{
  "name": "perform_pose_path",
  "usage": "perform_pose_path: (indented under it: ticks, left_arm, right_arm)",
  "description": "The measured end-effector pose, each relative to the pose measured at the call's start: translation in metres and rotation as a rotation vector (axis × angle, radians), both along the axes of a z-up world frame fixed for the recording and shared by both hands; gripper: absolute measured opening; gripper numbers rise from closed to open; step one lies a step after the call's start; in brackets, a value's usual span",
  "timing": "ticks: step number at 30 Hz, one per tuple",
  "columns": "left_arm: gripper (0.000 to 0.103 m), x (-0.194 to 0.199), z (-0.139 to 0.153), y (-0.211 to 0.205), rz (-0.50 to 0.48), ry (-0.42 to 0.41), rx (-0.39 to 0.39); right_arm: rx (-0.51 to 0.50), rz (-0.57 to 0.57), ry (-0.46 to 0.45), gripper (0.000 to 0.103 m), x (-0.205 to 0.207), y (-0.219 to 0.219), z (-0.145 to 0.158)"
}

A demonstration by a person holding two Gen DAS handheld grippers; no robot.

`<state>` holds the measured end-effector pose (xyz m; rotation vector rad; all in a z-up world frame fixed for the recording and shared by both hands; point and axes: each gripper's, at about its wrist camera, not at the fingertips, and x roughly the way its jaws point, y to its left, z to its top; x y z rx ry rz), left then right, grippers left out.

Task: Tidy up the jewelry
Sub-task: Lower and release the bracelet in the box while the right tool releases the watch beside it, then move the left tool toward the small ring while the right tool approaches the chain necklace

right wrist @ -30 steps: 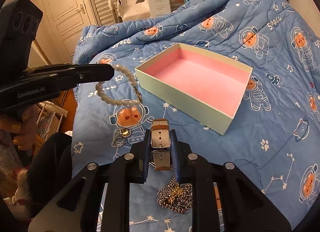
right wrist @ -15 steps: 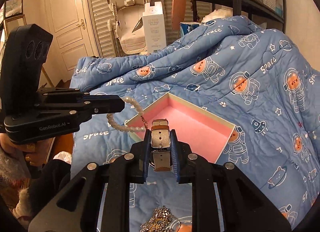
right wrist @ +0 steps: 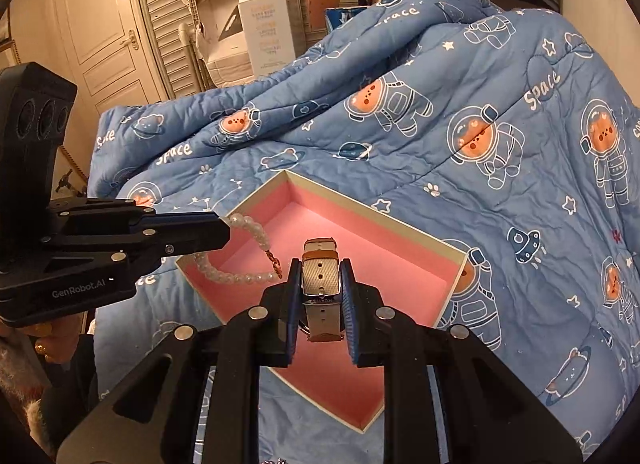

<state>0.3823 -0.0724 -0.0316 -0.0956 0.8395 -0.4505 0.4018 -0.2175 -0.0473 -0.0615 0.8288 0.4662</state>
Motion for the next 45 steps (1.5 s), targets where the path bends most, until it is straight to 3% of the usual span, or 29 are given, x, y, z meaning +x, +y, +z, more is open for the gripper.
perform_pose_path:
  ticks: [14, 26, 30, 33, 39, 41, 45]
  left_arm:
    - [0.009, 0.013, -0.031, 0.0, -0.002, 0.034, 0.018]
    - [0.009, 0.013, -0.038, -0.001, -0.01, 0.035, 0.025]
    - [0.01, 0.012, -0.036, -0.001, -0.012, 0.029, 0.023]
    - [0.016, 0.01, -0.032, -0.001, -0.01, 0.022, 0.02]
    - [0.023, 0.006, -0.024, 0.001, -0.007, 0.001, 0.019]
    - [0.031, 0.003, -0.02, 0.003, -0.003, -0.009, 0.024]
    - [0.036, -0.005, -0.013, 0.007, 0.003, -0.029, 0.026]
  right_arm:
    - [-0.053, 0.001, 0.031, 0.02, 0.016, 0.0, -0.036]
    - [-0.067, 0.033, 0.008, 0.02, 0.014, 0.003, -0.04]
    - [-0.058, 0.043, 0.002, 0.028, 0.012, 0.003, -0.039]
    - [-0.054, 0.046, -0.015, 0.037, 0.011, 0.004, -0.036]
    - [-0.073, 0.059, -0.039, 0.039, 0.008, 0.007, -0.03]
    - [-0.079, 0.059, -0.05, 0.039, 0.007, 0.007, -0.027]
    - [-0.084, 0.055, -0.075, 0.043, -0.001, 0.006, -0.018]
